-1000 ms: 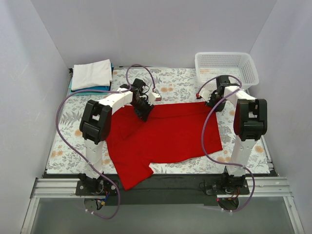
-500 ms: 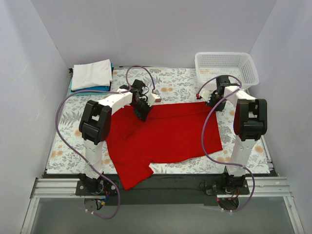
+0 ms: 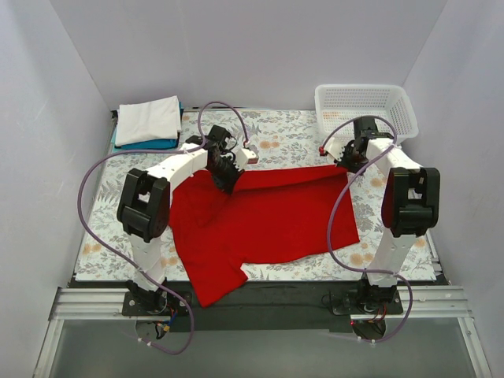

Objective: Fold and stack the t-shirts
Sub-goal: Fold the tshirt

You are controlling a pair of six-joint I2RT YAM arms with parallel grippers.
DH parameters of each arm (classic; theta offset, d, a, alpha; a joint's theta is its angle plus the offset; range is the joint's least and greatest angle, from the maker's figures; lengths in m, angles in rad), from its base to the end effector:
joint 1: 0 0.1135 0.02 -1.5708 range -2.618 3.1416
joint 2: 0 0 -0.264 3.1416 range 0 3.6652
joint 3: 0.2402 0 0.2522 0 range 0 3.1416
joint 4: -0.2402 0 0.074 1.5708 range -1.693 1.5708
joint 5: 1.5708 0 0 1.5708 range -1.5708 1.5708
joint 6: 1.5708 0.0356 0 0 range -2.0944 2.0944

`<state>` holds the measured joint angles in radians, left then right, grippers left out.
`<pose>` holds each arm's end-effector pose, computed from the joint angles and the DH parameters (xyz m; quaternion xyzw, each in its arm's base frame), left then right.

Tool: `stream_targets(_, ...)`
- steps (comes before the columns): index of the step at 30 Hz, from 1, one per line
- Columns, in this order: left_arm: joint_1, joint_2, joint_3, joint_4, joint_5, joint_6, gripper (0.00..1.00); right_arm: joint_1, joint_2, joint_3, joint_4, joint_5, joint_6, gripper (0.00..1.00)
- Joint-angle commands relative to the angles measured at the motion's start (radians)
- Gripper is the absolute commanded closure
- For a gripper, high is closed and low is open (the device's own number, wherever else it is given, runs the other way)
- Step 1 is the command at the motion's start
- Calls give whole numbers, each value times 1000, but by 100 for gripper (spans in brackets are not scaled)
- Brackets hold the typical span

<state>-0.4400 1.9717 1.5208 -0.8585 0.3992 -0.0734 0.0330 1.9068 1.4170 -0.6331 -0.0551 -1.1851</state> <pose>0.3535 -0.1817 0.2006 0.2025 0.9508 -0.2226 0.0736 0.3986 0.0151 0.2017 -0.5626 0.7959 -0.0984 0.2008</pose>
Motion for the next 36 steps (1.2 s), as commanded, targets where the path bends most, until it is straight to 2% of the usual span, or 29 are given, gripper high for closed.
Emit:
stream_targets(1, 1, -89, -24, -45, 4, 26, 100, -1, -60, -33, -39, 17, -87, 99)
stream_targets(9, 0, -97, -56, -73, 12, 35, 100, 1, -60, -102, -34, 26, -84, 99)
stream_targets(12, -3, -77, -53, -65, 32, 8, 94, 1, -26, -87, -36, 26, -64, 99)
stream_targets(14, -3, -68, -53, -65, 50, -6, 82, 1, -15, -79, -42, 27, -54, 99)
stream_targets(15, -3, -70, -56, -70, 59, -9, 79, 2, -18, -82, -43, 28, -56, 86)
stream_targets(18, 7, -117, -79, -73, 81, -25, 73, 1, -51, -92, -85, -3, -62, 58)
stream_targets(20, 55, -155, -105, -70, 108, -52, 71, 2, -89, -87, -102, -40, -47, 50)
stream_targets(23, 168, -221, -134, -83, 206, -100, 69, 28, -141, -55, -141, -101, 20, 48)
stream_targets(25, 248, -276, -189, -79, 260, -117, 68, 85, -178, -44, -155, -127, 60, 48)
stream_targets(28, 347, -329, -261, -21, 256, -152, 67, 201, -198, -14, -146, -193, 163, 49)
stream_targets(30, 408, -318, -280, 12, 279, -201, 67, 295, -181, 57, -134, -225, 270, 50)
stream_targets(31, 475, -283, -271, 3, 330, -212, 68, 323, -157, 88, -122, -256, 300, 51)
stream_targets(33, 526, -252, -243, -46, 394, -238, 69, 407, -138, 144, -91, -276, 373, 52)
stream_targets(36, 534, -250, -299, -56, 449, -259, 70, 516, -103, 178, 2, -262, 413, 52)
